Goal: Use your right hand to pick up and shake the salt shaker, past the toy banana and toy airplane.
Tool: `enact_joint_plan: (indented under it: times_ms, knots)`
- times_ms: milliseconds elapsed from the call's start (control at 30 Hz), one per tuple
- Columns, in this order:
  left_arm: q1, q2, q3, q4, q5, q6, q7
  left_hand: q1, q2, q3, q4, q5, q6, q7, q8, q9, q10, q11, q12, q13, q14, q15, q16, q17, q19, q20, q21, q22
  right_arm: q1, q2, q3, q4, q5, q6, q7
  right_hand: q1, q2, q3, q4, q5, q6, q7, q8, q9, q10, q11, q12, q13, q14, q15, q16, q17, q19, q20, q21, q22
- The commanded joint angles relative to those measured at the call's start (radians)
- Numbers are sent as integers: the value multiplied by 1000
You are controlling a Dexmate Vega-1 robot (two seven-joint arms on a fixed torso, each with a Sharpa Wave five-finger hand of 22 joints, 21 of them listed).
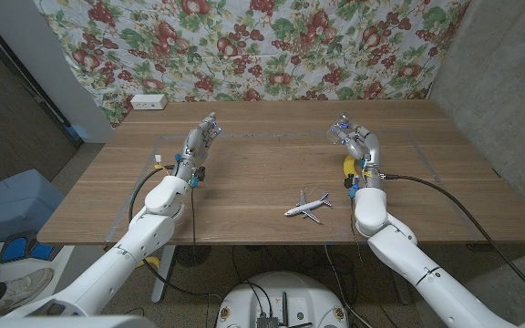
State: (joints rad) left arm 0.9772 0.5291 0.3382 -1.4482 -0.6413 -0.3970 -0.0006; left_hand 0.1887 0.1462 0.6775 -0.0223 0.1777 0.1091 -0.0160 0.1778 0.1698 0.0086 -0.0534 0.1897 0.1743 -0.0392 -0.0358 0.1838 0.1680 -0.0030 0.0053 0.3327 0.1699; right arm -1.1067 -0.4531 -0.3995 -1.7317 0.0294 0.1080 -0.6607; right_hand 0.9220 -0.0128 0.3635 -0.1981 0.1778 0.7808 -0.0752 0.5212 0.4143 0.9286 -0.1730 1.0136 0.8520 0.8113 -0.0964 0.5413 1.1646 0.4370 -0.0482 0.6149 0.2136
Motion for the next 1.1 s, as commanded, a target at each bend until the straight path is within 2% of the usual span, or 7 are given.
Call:
enact_joint_plan:
  times_ms: [33,233,600,967,1100]
  knots:
    - [10,4,-3,-11,1,0,7,-1,35,1,-7,4,9,-3,3,4,5,-2,1,2,6,-10,-3,2,6,6,-4,5,8,-102,-17,-96,30,-154,132,103,109,37,38,3,251,60,21,34,1,-2,5,1,6,-126,-4,3,1,-5,8,2]
    - [11,4,-2,-12,3,-1,7,-1,35,1,-8,4,10,-3,3,4,5,-3,1,2,6,-10,-3,2,6,6,-6,5,19,-140,-26,-128,49,-215,180,103,108,36,38,3,252,60,20,33,2,2,7,-1,8,-126,-7,7,0,-5,12,2]
    - [10,2,-1,-13,4,0,8,-2,35,1,-7,4,12,-3,4,4,4,-1,1,2,6,-10,-2,3,7,6,-9,5,31,-165,-38,-143,69,-251,198,105,106,36,37,2,253,62,20,35,2,6,9,-2,9,-126,-13,11,-1,-1,19,1]
    - [13,2,0,-18,6,-1,12,-2,36,1,-8,4,11,-3,3,4,4,-1,1,2,6,-10,-3,2,9,5,-13,5,22,-160,-38,-135,69,-221,166,105,105,36,37,2,255,63,20,34,2,5,12,-2,11,-125,-18,15,-4,0,24,0]
    - [16,2,0,-22,6,0,14,-2,36,1,-8,4,12,-3,3,4,5,-2,1,2,5,-9,-3,2,9,6,-14,5,9,-130,-33,-115,56,-176,110,104,105,36,37,2,252,64,20,37,2,5,12,-3,12,-126,-20,16,-5,0,26,0]
